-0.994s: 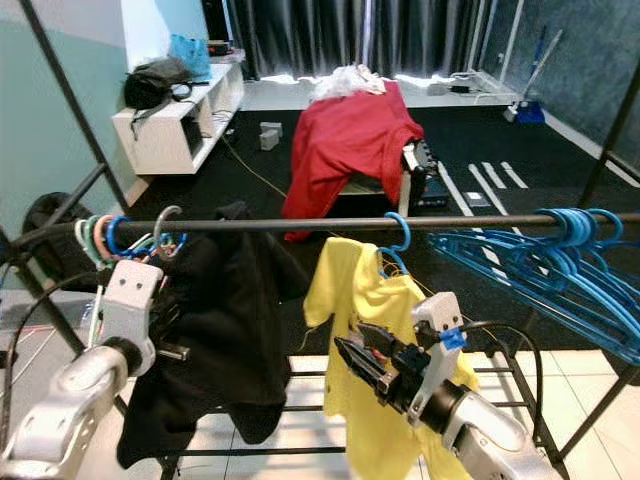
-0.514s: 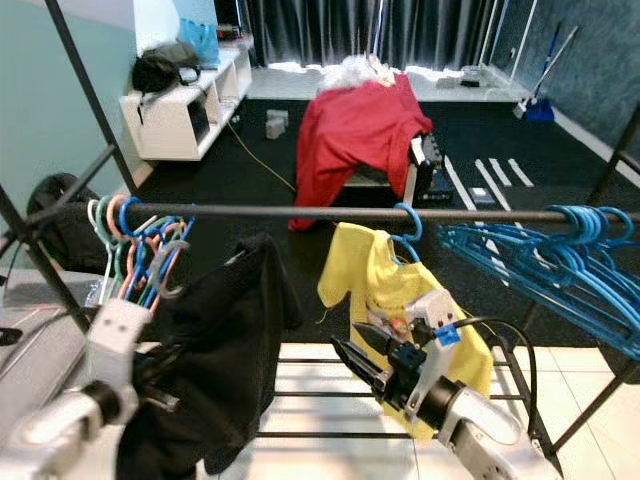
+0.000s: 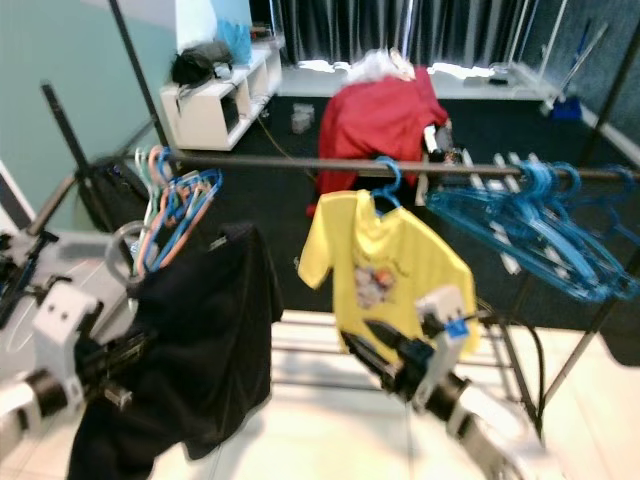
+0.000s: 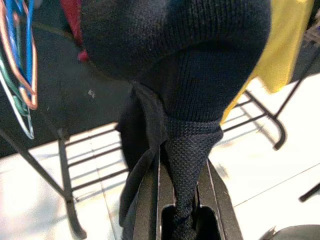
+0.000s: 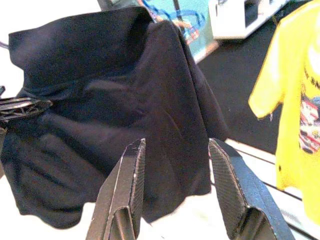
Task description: Hang hanger
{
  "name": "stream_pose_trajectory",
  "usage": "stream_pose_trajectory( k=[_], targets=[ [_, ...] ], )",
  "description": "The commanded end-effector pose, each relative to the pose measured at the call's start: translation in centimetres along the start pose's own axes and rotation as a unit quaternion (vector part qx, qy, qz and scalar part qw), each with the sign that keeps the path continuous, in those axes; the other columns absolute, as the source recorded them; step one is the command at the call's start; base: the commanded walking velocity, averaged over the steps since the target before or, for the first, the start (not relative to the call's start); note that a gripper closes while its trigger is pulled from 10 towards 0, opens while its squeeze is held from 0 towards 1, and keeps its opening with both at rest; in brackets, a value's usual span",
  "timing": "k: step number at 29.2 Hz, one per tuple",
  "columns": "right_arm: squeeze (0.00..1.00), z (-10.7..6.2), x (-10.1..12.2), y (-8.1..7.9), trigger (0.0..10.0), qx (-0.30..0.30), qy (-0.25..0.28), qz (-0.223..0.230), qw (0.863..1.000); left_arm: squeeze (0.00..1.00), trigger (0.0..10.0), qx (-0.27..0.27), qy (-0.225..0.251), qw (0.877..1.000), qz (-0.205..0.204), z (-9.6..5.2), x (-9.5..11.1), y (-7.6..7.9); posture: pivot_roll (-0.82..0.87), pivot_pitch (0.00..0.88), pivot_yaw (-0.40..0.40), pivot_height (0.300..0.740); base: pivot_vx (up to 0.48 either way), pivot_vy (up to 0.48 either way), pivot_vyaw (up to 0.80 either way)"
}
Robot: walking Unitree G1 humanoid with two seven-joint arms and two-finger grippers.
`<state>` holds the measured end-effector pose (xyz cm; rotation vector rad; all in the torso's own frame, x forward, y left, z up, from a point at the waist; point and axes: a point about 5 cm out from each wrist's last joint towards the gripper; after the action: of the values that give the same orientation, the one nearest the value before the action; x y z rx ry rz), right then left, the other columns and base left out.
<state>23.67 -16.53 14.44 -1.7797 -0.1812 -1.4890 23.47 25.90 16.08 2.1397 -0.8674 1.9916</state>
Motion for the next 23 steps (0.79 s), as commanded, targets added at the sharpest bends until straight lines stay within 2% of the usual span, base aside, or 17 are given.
stream_pose_trajectory(
  k=[1,3,5,6,8,11,12,13,14,15,16,18,19,20,21,22,23],
  targets=[
    [0.0,0.0,0.3,0.1,10.0,-0.002,0.011,0.003,1.0,0.0,10.0,-0.001,0.032,0.999,0.015,-0.1,1.6,-0.5,-0.08,0.0,-0.012,0.74,-0.48,0.0,0.0],
    [0.0,-0.1,0.9,0.3,10.0,-0.003,0.032,0.015,0.999,0.0,10.0,-0.019,0.054,0.998,0.003,0.0,2.3,-0.5,-0.08,0.0,-0.01,0.74,-0.48,0.0,0.0],
    [0.0,-0.3,3.2,1.1,10.0,-0.009,0.09,0.021,0.996,0.0,10.0,-0.098,0.115,0.988,-0.023,0.5,4.2,-0.1,-0.08,0.0,-0.009,0.74,0.0,0.0,0.0],
    [0.0,-0.3,3.2,1.1,10.0,-0.009,0.09,0.021,0.996,0.0,10.0,-0.098,0.115,0.988,-0.023,0.5,4.2,-0.1,-0.08,0.0,-0.009,0.74,0.0,0.0,0.0],
    [0.0,-0.9,5.2,1.8,10.0,-0.012,0.137,0.007,0.99,0.0,10.0,-0.133,0.146,0.98,-0.024,0.8,5.4,-0.5,-0.08,0.0,-0.006,0.74,0.0,0.0,0.0],
    [0.0,-0.9,5.2,1.8,10.0,-0.012,0.137,0.007,0.99,0.0,10.0,-0.133,0.146,0.98,-0.024,0.8,5.4,-0.5,-0.08,0.0,-0.006,0.74,0.0,0.0,0.0],
    [0.0,-1.4,6.7,1.9,10.0,-0.007,0.169,-0.004,0.986,0.0,10.0,-0.14,0.16,0.977,-0.02,0.8,6.0,-1.0,-0.08,0.0,-0.002,0.74,0.0,0.0,0.0],
    [0.0,-1.4,6.7,1.9,10.0,-0.007,0.169,-0.004,0.986,0.0,10.0,-0.14,0.16,0.977,-0.02,0.8,6.0,-1.0,-0.08,0.0,-0.002,0.74,0.0,0.0,0.0],
    [0.0,-2.1,8.1,2.0,10.0,0.003,0.205,-0.011,0.979,0.0,10.0,-0.151,0.176,0.973,-0.015,0.7,6.7,-1.4,-0.08,0.0,0.001,0.74,0.0,0.0,0.0],
    [0.0,-2.1,8.1,2.0,10.0,0.003,0.205,-0.011,0.979,0.0,10.0,-0.151,0.176,0.973,-0.015,0.7,6.7,-1.4,-0.08,0.0,0.001,0.74,0.0,0.0,0.0],
    [0.0,-2.8,9.3,1.9,10.0,0.023,0.236,-0.014,0.971,0.0,10.0,-0.169,0.196,0.966,-0.012,0.5,7.6,-1.7,-0.08,0.0,0.003,0.74,0.0,0.0,0.0],
    [0.0,-2.8,9.3,1.9,10.0,0.023,0.236,-0.014,0.971,0.0,10.0,-0.169,0.196,0.966,-0.012,0.5,7.6,-1.7,-0.08,0.0,0.003,0.74,0.0,0.0,0.0],
    [0.0,-3.3,10.1,1.6,10.0,0.047,0.253,-0.018,0.966,0.0,10.0,-0.191,0.211,0.959,-0.007,0.1,8.5,-1.8,-0.08,0.0,0.006,0.74,0.0,0.0,0.0],
    [0.0,-3.3,10.1,1.6,10.0,0.047,0.253,-0.018,0.966,0.0,10.0,-0.191,0.211,0.959,-0.007,0.1,8.5,-1.8,-0.08,0.0,0.006,0.74,0.0,0.0,0.0],
    [0.0,-4.1,10.8,-0.2,10.0,0.145,0.244,-0.023,0.958,0.0,10.0,-0.235,0.225,0.946,0.006,-0.5,9.6,-1.7,-0.08,0.0,0.013,0.74,0.0,0.0,0.0],
    [0.0,-4.1,10.8,-0.2,10.0,0.145,0.244,-0.023,0.958,0.0,10.0,-0.235,0.225,0.946,0.006,-0.5,9.6,-1.7,-0.08,0.0,0.013,0.74,0.0,0.0,0.0],
    [0.76,-4.4,11.1,-1.1,10.0,0.192,0.234,-0.021,0.953,0.0,10.0,-0.246,0.219,0.944,0.016,-0.5,9.7,-1.6,-0.07,0.0,0.012,0.74,0.0,0.0,0.0]
  ],
)
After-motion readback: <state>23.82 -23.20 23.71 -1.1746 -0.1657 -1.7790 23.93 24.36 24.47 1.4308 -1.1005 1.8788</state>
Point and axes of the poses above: a point about 5 cm out from each wrist's last joint towards the gripper, its own z axis pointing out of the wrist towards the gripper, its own x axis along the axis of the wrist's last joint, y = z × x, and after that the axes turned 13 degrees about z, right-handed
